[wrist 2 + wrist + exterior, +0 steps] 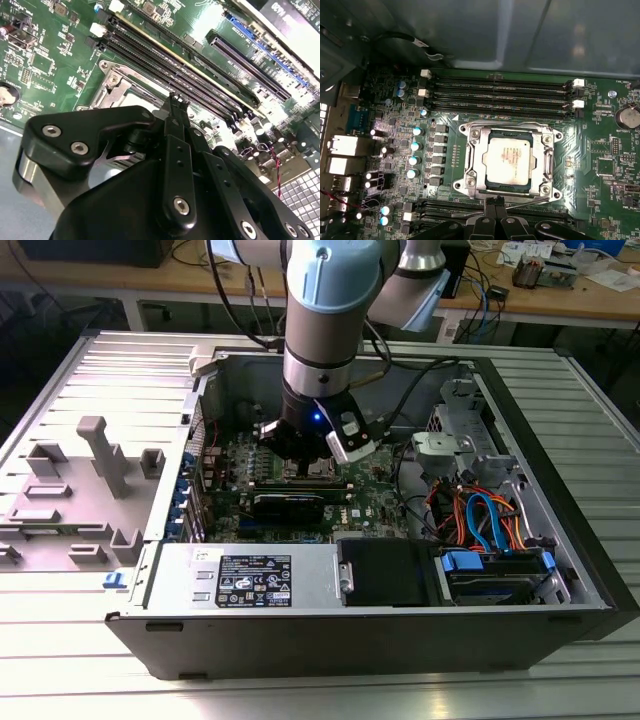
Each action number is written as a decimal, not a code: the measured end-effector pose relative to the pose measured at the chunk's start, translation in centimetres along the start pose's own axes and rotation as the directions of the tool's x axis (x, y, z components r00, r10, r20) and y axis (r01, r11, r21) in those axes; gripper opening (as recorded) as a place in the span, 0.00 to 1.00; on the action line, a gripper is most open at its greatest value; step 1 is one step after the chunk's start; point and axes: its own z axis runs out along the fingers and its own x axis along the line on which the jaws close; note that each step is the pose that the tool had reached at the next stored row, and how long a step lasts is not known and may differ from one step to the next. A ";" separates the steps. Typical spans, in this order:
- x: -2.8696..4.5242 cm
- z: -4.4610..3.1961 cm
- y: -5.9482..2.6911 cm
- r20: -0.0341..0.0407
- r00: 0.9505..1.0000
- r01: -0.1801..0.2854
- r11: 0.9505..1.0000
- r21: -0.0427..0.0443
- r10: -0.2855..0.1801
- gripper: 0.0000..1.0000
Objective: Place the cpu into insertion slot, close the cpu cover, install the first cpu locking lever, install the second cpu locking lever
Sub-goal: 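Install the second cpu locking lever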
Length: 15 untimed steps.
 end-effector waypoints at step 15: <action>0.70 0.27 -1.07 0.001 0.999 0.032 0.998 -0.046 -0.032 0.11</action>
